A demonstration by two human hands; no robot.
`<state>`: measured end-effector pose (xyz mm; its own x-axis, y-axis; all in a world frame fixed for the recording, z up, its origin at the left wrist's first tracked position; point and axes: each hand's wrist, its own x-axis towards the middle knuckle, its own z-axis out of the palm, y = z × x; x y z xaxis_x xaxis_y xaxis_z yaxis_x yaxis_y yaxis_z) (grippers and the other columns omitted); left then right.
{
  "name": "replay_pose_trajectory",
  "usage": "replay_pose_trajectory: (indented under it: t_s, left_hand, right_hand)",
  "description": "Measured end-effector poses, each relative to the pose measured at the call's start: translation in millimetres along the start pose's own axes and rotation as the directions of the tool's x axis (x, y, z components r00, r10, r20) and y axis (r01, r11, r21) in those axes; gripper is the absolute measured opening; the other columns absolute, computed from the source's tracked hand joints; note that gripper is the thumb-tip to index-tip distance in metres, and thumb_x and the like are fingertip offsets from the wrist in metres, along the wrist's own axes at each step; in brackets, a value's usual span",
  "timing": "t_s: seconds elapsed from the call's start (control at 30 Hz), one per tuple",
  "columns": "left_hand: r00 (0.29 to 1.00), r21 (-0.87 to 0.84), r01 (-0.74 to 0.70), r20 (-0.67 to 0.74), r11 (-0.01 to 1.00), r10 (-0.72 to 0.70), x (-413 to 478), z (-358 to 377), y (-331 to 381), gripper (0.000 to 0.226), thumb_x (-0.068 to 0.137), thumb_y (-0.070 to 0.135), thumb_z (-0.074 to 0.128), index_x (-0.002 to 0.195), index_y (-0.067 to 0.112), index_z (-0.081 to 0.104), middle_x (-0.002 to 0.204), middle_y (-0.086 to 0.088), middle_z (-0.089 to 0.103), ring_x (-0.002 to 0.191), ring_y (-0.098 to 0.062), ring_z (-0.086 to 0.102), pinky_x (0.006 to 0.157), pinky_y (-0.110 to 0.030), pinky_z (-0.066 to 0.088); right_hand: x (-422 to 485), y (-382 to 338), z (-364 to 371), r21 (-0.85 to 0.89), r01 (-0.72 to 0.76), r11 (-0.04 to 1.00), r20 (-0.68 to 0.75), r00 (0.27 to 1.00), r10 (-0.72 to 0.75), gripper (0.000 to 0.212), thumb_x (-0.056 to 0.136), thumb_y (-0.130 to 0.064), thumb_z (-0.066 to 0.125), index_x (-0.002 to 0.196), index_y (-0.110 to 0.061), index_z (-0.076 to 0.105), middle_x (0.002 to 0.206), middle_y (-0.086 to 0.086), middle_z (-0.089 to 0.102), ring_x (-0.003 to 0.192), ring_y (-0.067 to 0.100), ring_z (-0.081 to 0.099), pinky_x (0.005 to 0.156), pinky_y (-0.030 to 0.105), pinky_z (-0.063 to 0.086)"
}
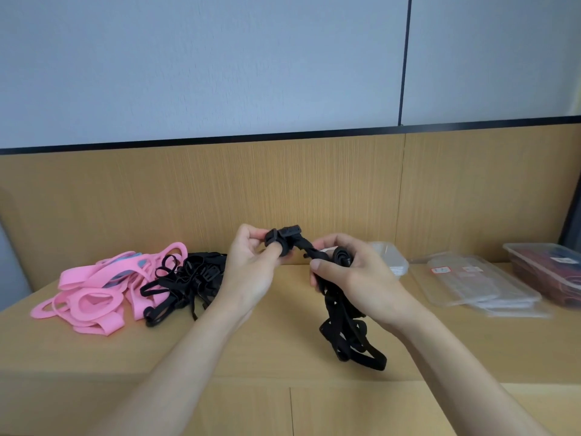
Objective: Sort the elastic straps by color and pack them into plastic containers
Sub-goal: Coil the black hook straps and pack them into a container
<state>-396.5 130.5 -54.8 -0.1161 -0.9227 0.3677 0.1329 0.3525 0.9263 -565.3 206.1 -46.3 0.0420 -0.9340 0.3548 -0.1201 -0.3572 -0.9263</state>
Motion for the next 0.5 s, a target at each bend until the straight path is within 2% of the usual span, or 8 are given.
replay_pose_trajectory:
  t_s: [0.07,0.13,0.23,0.3,0.33,0.4,0.5]
  left_hand:
    - [0.998,-0.083,-0.001,-0.066,0.997,-0.005,0,4,2,0.015,0.098,0.004,0.058,0.111,0.006,0.049,0.109,-0.015,0.075,0.095,-0.023,0.076,0.095,-0.041,0.056]
    - [0.995,-0.235,0.036,-0.080,0.971,-0.057,1,7,6,0.017,0.099,0.001,0.054,0.116,0.003,0.050,0.112,-0.023,0.072,0.102,-0.026,0.074,0.093,-0.039,0.059]
    - [0.988,-0.433,0.135,-0.007,0.891,-0.153,0,10,12,0.028,0.101,-0.001,0.050,0.127,-0.010,0.050,0.112,-0.027,0.072,0.107,-0.033,0.072,0.101,-0.044,0.055]
    - [0.980,-0.539,0.195,0.069,0.819,-0.188,-5,14,17,0.032,0.102,-0.001,0.049,0.131,-0.015,0.046,0.107,-0.027,0.073,0.107,-0.036,0.072,0.093,-0.041,0.060]
    - [0.974,-0.582,0.222,0.102,0.782,-0.201,-7,16,19,0.033,0.102,-0.001,0.049,0.131,-0.016,0.045,0.108,-0.028,0.072,0.108,-0.038,0.071,0.085,-0.038,0.062]
    - [0.962,-0.645,0.270,0.157,0.714,-0.222,-10,18,22,0.033,0.102,-0.002,0.049,0.131,-0.017,0.046,0.116,-0.032,0.069,0.108,-0.041,0.070,0.079,-0.035,0.062]
    - [0.943,-0.682,0.333,0.232,0.651,-0.239,-14,19,24,0.028,0.102,0.000,0.049,0.126,-0.014,0.054,0.121,-0.032,0.067,0.110,-0.042,0.069,0.083,-0.037,0.062]
  right_hand:
    - [-4,2,6,-0.028,0.011,1.000,0.050,0.999,-0.009,0.008,0.099,-0.009,0.061,0.104,-0.008,0.056,0.069,0.007,0.069,0.062,0.015,0.059,0.063,0.022,0.046]
    - [-8,6,11,-0.064,0.005,0.998,0.111,0.994,0.002,0.008,0.099,-0.012,0.061,0.096,-0.009,0.054,0.069,0.010,0.071,0.063,0.022,0.057,0.066,0.030,0.046]
    - [-10,12,15,-0.058,-0.041,0.997,0.151,0.987,0.049,0.008,0.099,-0.015,0.061,0.097,-0.009,0.055,0.070,0.012,0.071,0.068,0.037,0.053,0.067,0.046,0.047]
    - [-9,14,16,-0.052,-0.060,0.997,0.165,0.984,0.068,0.009,0.099,-0.014,0.060,0.098,-0.007,0.056,0.071,0.013,0.071,0.070,0.045,0.058,0.069,0.053,0.052]
    - [-9,15,15,-0.050,-0.070,0.996,0.176,0.981,0.078,0.009,0.099,-0.015,0.060,0.098,-0.007,0.056,0.071,0.013,0.070,0.072,0.042,0.062,0.072,0.056,0.055]
    - [-8,18,14,-0.048,-0.081,0.996,0.192,0.977,0.089,0.009,0.100,-0.016,0.061,0.095,-0.008,0.059,0.071,0.012,0.068,0.071,0.031,0.066,0.075,0.050,0.058]
    - [-7,22,12,-0.050,-0.081,0.995,0.184,0.979,0.089,0.013,0.099,-0.017,0.063,0.088,-0.010,0.060,0.069,0.009,0.064,0.066,0.021,0.064,0.067,0.030,0.055]
